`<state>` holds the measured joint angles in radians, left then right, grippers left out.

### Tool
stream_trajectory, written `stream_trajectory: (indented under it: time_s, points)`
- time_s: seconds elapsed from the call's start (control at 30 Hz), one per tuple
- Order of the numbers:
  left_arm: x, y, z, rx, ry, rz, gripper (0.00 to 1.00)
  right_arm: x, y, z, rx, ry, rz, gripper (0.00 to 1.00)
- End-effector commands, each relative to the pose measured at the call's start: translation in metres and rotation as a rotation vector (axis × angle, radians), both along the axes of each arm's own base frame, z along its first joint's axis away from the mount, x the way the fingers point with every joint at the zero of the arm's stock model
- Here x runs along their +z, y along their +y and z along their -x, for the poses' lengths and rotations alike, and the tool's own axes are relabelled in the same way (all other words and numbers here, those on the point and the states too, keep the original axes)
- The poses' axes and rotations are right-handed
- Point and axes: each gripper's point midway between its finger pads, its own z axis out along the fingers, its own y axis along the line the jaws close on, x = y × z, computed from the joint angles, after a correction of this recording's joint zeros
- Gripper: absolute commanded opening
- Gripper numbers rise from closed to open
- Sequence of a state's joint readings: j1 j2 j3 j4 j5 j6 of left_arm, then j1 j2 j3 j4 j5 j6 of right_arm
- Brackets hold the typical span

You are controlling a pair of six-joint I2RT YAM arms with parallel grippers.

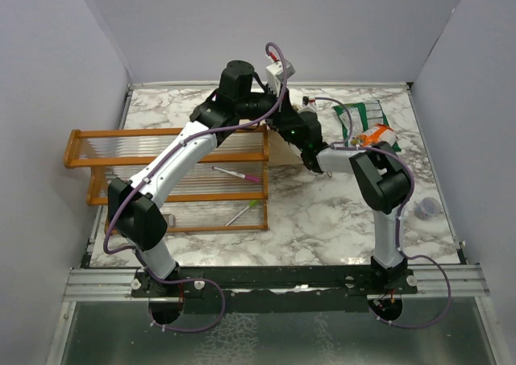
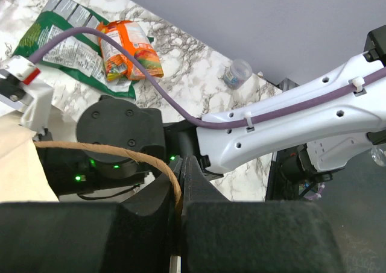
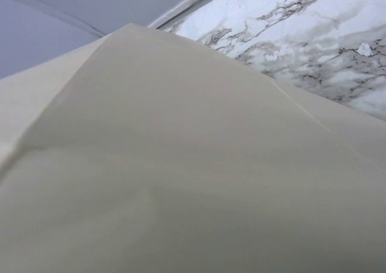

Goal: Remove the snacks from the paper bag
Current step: Take out the snack from the paper bag.

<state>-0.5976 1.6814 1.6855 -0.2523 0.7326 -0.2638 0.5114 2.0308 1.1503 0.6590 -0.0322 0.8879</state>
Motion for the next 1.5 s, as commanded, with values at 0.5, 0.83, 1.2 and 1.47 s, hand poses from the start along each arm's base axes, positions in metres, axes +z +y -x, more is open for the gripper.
stream_trajectory:
  time_s: [0.5,0.83,1.2,1.47]
  points:
    - [0.022,0.027,-0.029,0.129,-0.004,0.071,0.0,0.0,-0.079,-0.047,-0.431,-0.037,-0.051,0.05]
    - [0.017,0.018,-0.047,0.07,0.094,0.093,0.0,0.01,-0.146,-0.026,-0.43,-0.057,-0.026,0.01]
    - [-0.02,0.03,-0.042,0.117,0.124,0.038,0.0,0.059,-0.086,0.031,0.012,-0.136,0.002,0.03]
    - [-0.027,0.059,-0.056,0.303,0.068,-0.005,0.0,0.102,-0.05,0.051,0.243,-0.175,0.01,0.03]
